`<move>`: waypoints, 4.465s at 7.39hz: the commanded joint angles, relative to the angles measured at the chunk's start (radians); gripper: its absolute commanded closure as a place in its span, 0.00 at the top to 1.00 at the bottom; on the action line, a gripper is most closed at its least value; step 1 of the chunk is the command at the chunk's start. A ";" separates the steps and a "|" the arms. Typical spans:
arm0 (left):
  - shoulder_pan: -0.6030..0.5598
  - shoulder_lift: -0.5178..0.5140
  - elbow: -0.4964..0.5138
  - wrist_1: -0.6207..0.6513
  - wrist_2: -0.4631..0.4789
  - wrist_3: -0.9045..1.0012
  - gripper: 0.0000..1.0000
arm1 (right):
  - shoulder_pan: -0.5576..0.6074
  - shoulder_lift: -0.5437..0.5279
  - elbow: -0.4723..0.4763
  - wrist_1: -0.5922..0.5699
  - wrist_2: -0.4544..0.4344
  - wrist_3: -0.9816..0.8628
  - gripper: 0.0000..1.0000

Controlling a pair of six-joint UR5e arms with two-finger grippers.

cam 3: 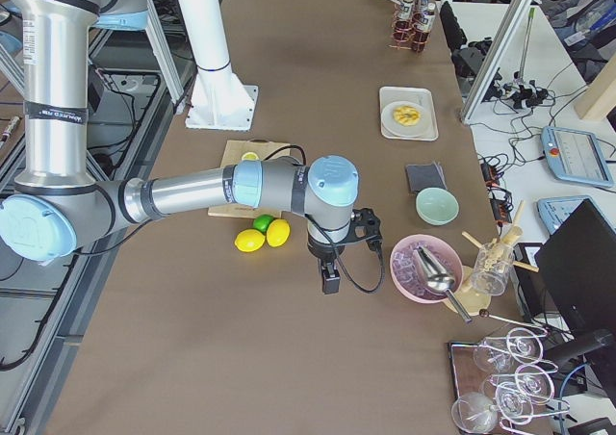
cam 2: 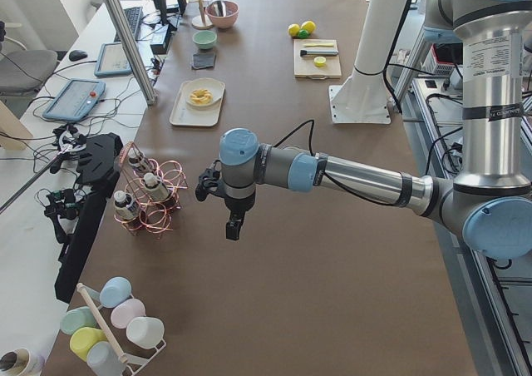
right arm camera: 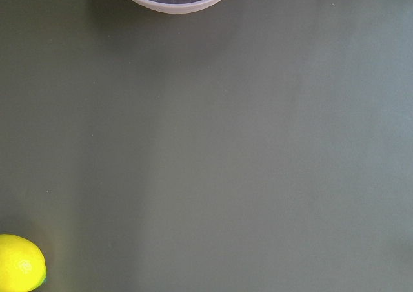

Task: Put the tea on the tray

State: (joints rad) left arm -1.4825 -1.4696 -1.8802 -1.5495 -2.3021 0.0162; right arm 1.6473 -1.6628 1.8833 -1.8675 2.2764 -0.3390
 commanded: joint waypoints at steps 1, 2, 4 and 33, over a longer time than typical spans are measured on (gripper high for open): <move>-0.004 0.037 0.003 -0.047 -0.069 -0.005 0.98 | 0.000 0.000 0.000 0.001 0.000 0.000 1.00; -0.004 0.048 0.004 -0.056 -0.069 -0.010 0.98 | 0.000 0.000 0.000 0.001 -0.001 0.000 1.00; -0.004 0.057 0.000 -0.061 -0.069 -0.009 0.98 | 0.000 0.000 0.000 0.001 0.000 -0.002 1.00; 0.229 -0.512 0.593 -0.738 0.316 -0.648 0.77 | 0.000 -0.046 0.037 -0.001 0.000 -0.002 1.00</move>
State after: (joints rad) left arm -1.2557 -1.9751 -1.3088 -2.2857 -1.9859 -0.6329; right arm 1.6475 -1.6912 1.8963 -1.8674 2.2757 -0.3406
